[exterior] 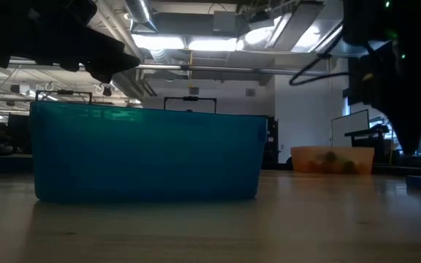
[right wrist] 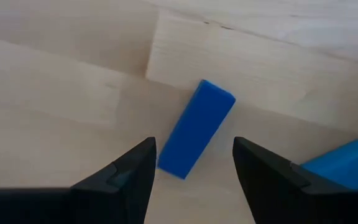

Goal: Sort blocks by size
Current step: Put the blue rectangular block into the blue bin

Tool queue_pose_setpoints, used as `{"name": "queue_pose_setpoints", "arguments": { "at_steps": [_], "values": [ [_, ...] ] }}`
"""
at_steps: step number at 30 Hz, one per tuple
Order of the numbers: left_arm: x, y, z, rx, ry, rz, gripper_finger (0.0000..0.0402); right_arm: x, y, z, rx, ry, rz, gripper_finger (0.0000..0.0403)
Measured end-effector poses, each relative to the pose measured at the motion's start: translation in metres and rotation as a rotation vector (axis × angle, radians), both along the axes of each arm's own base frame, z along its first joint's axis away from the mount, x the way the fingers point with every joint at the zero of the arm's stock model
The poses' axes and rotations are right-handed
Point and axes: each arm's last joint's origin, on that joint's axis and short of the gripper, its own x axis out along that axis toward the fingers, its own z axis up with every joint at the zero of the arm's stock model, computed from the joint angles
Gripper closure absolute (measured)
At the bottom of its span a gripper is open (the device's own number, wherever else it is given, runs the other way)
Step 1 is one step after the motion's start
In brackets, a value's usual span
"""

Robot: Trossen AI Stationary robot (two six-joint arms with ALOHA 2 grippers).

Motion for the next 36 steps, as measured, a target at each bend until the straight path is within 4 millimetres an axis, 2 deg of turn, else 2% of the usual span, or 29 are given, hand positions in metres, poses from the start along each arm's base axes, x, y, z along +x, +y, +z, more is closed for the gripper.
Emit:
{"name": "queue_pose_setpoints", "arguments": {
  "at_steps": [6, 13, 23, 30, 36],
  "values": [
    [0.000, 0.000, 0.000, 0.002, 0.000, 0.000, 0.0190, 0.004, 0.001, -0.015, 0.002, 0.070, -0.007, 0.0189],
    [0.000, 0.000, 0.000, 0.003, 0.003, 0.000, 0.0190, 0.016, 0.004, -0.029, 0.022, 0.065, -0.005, 0.0189],
    [0.000, 0.000, -0.001, 0.005, 0.013, 0.000, 0.0190, 0.020, 0.005, -0.038, -0.003, 0.089, 0.024, 0.0194],
    [0.000, 0.000, -0.001, 0.006, 0.009, 0.000, 0.0190, 0.021, 0.004, -0.038, -0.014, 0.082, 0.057, 0.0239],
    [0.000, 0.000, -0.001, 0.005, 0.008, 0.000, 0.0190, 0.021, 0.004, -0.038, -0.038, 0.070, 0.099, 0.0308]
  ]
}}
